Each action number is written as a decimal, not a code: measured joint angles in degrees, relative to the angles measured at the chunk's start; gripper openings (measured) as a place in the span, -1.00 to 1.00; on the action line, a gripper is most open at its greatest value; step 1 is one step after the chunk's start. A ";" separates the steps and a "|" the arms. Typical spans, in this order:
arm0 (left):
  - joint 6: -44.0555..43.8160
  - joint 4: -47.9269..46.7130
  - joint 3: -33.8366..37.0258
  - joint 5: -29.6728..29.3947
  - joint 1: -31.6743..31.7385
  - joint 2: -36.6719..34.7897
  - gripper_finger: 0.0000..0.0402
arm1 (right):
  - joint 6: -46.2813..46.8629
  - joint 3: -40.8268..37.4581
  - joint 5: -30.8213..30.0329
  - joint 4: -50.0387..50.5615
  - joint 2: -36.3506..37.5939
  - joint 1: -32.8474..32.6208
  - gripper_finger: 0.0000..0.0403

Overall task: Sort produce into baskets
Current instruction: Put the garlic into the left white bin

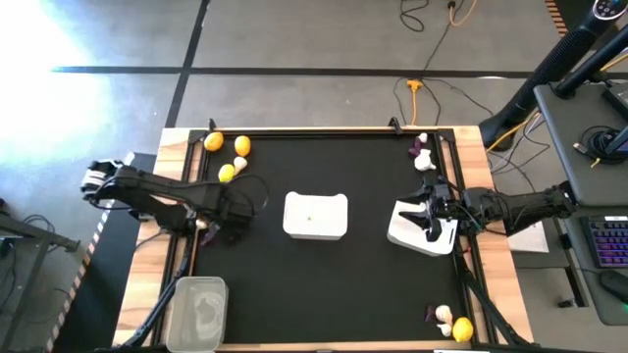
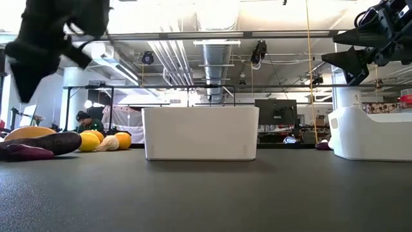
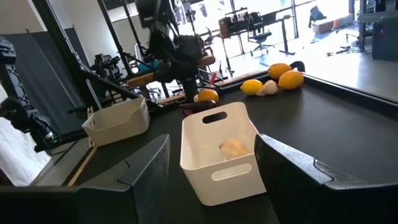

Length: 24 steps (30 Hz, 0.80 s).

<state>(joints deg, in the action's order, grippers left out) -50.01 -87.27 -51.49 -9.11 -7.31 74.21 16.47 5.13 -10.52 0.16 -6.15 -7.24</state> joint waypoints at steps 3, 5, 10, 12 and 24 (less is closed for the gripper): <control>-0.05 1.64 3.73 2.23 0.38 0.34 0.18 | -0.01 0.00 0.00 0.01 0.00 0.00 0.13; 0.51 2.59 5.53 2.80 0.58 1.35 0.18 | 0.00 0.00 0.00 0.02 0.00 0.01 0.13; 2.72 4.06 4.75 2.80 1.51 5.68 0.14 | 0.00 0.00 0.02 -0.02 0.00 0.01 0.13; 4.23 4.14 4.67 2.83 2.39 7.82 0.12 | 0.00 0.00 0.00 -0.02 0.00 0.00 0.13; 16.48 5.53 6.17 6.11 8.36 21.02 0.07 | 0.00 0.00 0.02 -0.02 0.00 0.00 0.13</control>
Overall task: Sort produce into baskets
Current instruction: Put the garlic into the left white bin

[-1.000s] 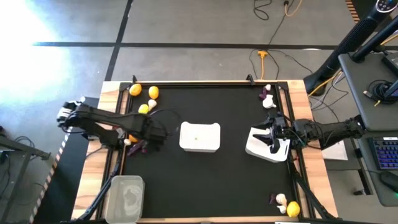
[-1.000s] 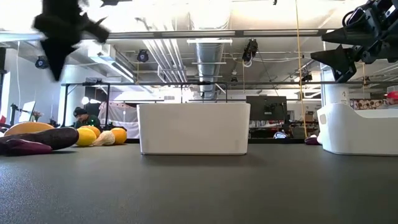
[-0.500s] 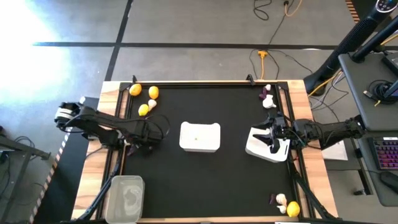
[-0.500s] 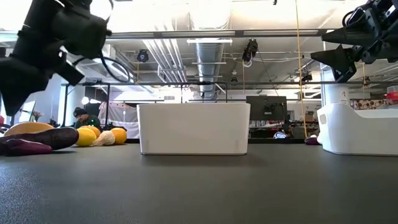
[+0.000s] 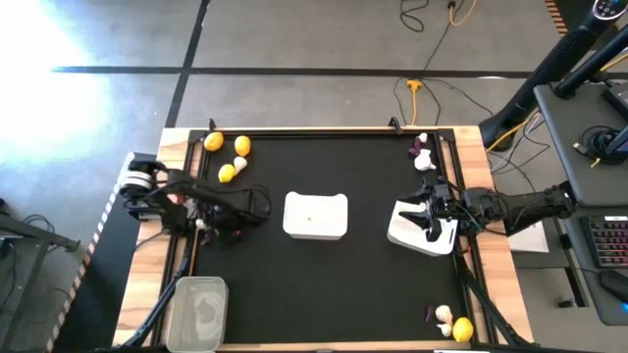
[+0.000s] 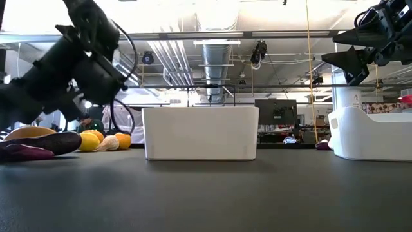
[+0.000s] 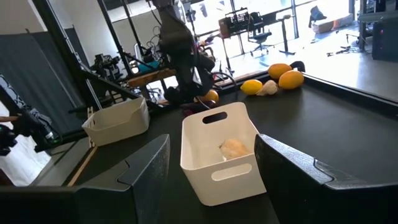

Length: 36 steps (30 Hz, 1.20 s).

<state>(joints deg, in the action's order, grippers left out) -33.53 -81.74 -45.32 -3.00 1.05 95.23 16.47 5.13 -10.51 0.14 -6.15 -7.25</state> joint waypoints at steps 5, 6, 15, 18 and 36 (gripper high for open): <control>2.79 0.57 -0.02 0.62 0.95 2.79 0.03 | 0.00 0.00 -0.02 0.02 0.00 0.01 0.13; 3.03 0.57 -0.01 0.64 0.95 2.98 0.02 | 0.00 0.00 -0.02 0.02 0.00 0.01 0.13; 3.61 0.47 -0.04 2.66 0.93 2.24 -0.09 | 0.00 0.00 0.00 0.02 0.00 0.02 0.13; 4.34 0.48 -0.04 2.60 1.01 2.22 -0.14 | 0.00 0.00 -0.02 0.02 0.00 0.01 0.13; 11.41 4.52 0.71 -0.23 11.32 3.53 -0.18 | 0.00 0.00 -0.02 0.02 0.00 0.00 0.13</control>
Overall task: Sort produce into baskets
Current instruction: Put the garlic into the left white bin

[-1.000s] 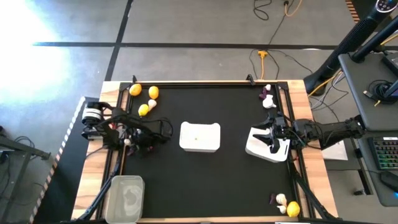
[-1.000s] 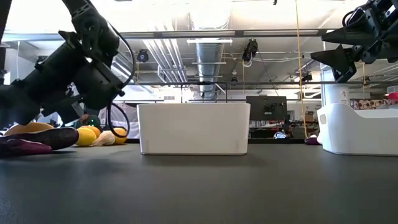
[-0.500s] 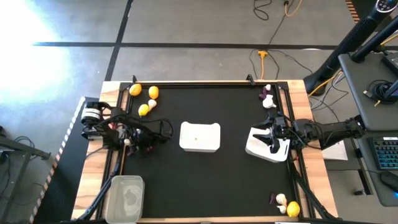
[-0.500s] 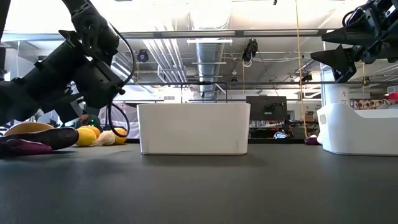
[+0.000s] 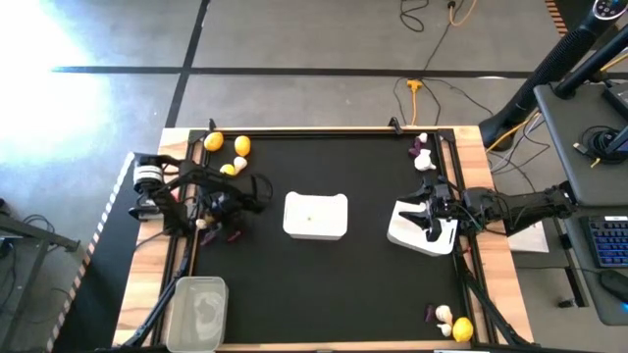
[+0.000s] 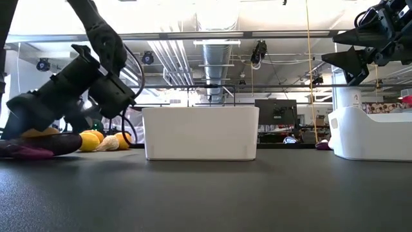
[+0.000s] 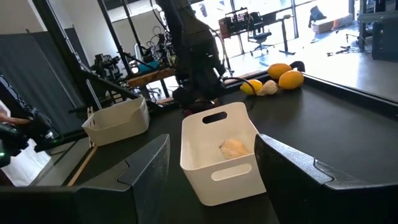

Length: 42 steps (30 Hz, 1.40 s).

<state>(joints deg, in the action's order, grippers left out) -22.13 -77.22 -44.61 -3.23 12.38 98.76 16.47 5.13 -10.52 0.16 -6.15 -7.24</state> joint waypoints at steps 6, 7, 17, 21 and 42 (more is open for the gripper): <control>-0.44 2.23 0.86 2.81 1.42 0.30 -0.18 | 0.00 0.00 0.00 0.00 0.00 0.00 0.13; -0.36 2.16 0.88 3.09 1.40 0.34 -0.18 | 0.00 0.00 0.00 0.00 0.02 0.02 0.13; -0.65 -0.63 0.05 6.25 1.40 0.29 -0.17 | 0.00 0.00 0.00 0.00 0.00 0.02 0.13; -1.31 2.00 0.45 6.83 1.40 0.93 -0.09 | 0.00 0.00 0.00 0.00 0.00 0.01 0.13; -5.52 3.81 0.70 11.02 -0.68 2.82 0.01 | 0.00 0.00 0.00 0.00 0.01 0.01 0.13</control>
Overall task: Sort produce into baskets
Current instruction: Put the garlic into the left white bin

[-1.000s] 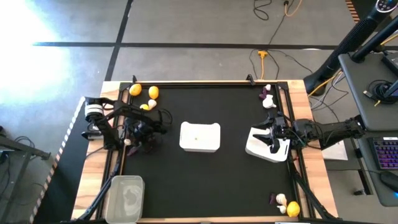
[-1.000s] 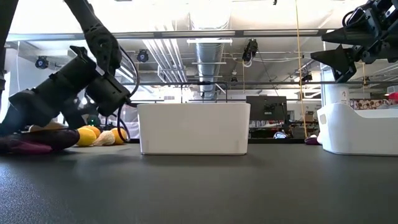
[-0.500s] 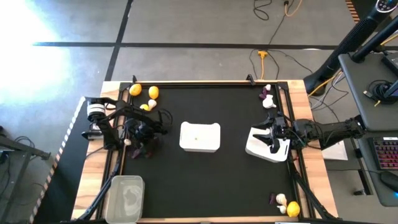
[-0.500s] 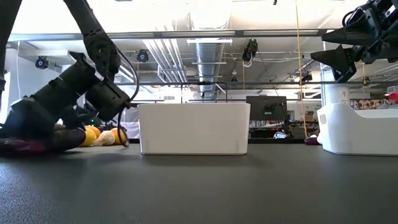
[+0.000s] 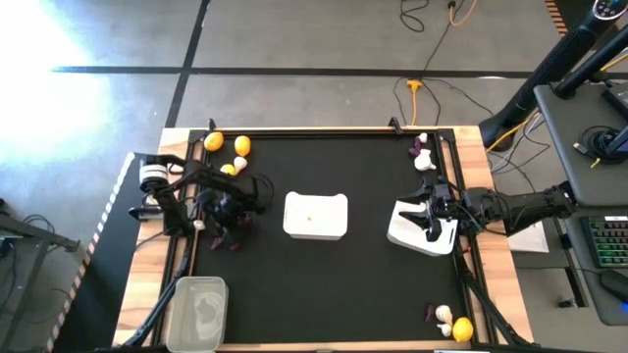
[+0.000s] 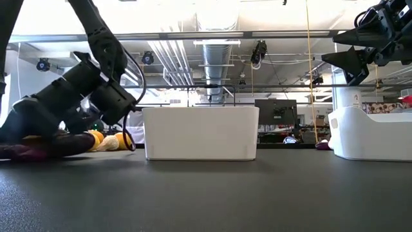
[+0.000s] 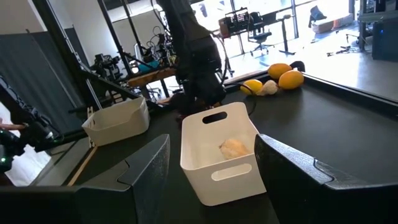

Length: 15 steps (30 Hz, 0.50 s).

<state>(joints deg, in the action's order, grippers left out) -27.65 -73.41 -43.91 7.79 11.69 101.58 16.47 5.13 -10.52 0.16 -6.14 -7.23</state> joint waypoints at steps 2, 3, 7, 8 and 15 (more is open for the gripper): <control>-0.43 0.09 0.07 -0.15 -0.96 0.00 0.02 | 0.00 0.00 0.00 0.00 -0.01 -0.01 0.13; -0.60 0.24 0.22 -0.89 -1.40 -0.02 0.03 | 0.00 0.00 0.00 0.00 -0.01 0.00 0.13; -1.68 0.52 0.66 -4.14 -2.78 0.46 0.05 | 0.00 0.00 0.00 0.00 -0.01 0.01 0.13; -1.84 0.41 0.70 -5.40 -2.93 0.62 0.05 | 0.00 0.00 0.00 0.00 -0.01 -0.01 0.13; -0.14 0.20 0.55 -6.92 -2.92 0.64 0.04 | 0.00 0.00 0.00 0.00 -0.01 -0.01 0.13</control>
<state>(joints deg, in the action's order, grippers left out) -27.79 -73.21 -43.35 0.87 8.78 102.22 16.47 5.13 -10.52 0.16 -6.15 -7.25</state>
